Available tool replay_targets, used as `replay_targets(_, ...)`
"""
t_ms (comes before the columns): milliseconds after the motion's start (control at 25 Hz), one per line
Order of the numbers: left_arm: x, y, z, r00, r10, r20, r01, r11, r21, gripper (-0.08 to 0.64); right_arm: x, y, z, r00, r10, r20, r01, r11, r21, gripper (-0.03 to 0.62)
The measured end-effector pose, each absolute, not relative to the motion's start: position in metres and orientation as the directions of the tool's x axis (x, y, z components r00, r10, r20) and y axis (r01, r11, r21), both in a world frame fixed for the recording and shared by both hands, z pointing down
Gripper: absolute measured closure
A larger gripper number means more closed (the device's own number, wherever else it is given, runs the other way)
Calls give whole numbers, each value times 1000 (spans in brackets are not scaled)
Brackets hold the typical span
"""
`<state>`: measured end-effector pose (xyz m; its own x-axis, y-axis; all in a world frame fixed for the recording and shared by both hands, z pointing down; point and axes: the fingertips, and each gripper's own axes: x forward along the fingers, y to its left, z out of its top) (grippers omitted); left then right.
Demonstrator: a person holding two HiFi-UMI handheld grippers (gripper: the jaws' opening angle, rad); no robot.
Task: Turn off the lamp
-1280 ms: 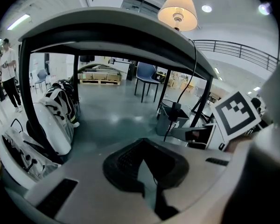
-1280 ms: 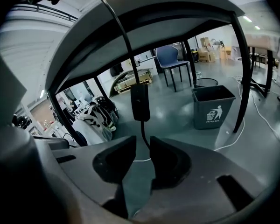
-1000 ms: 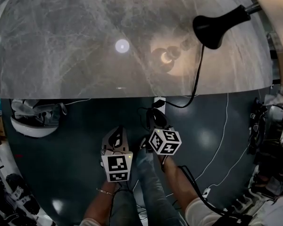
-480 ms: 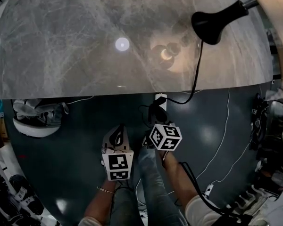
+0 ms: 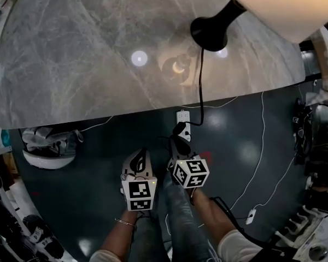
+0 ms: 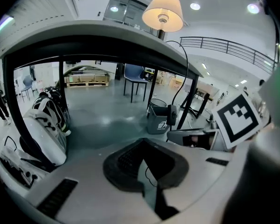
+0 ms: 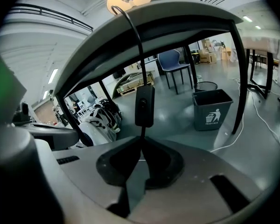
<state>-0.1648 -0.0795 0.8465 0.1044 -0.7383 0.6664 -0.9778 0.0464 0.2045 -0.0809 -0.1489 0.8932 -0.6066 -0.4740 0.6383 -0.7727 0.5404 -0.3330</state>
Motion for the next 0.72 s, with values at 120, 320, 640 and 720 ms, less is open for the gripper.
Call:
replay_targets(120, -151, -88, 827, 129, -745, 655, -978, 14, 209, 554, -66, -141, 870, -609, -484, 628, -775, 530, -344, 575)
replay_targets(320, -126, -100, 794, 171, -745, 645, -974, -29, 226, 554, -46, -134, 825, -617, -503, 605, -774, 525, -354, 575)
replay_targets(640, -98, -105, 731, 211, -735, 645, -965, -50, 259, 554, -26, -127, 754, -616, -538, 576, -784, 489, -382, 575)
replay_targets(720, -92, -104, 709, 215, -733, 645, -967, -67, 246, 554, -19, -125, 731, -622, -541, 566, -780, 488, -391, 575)
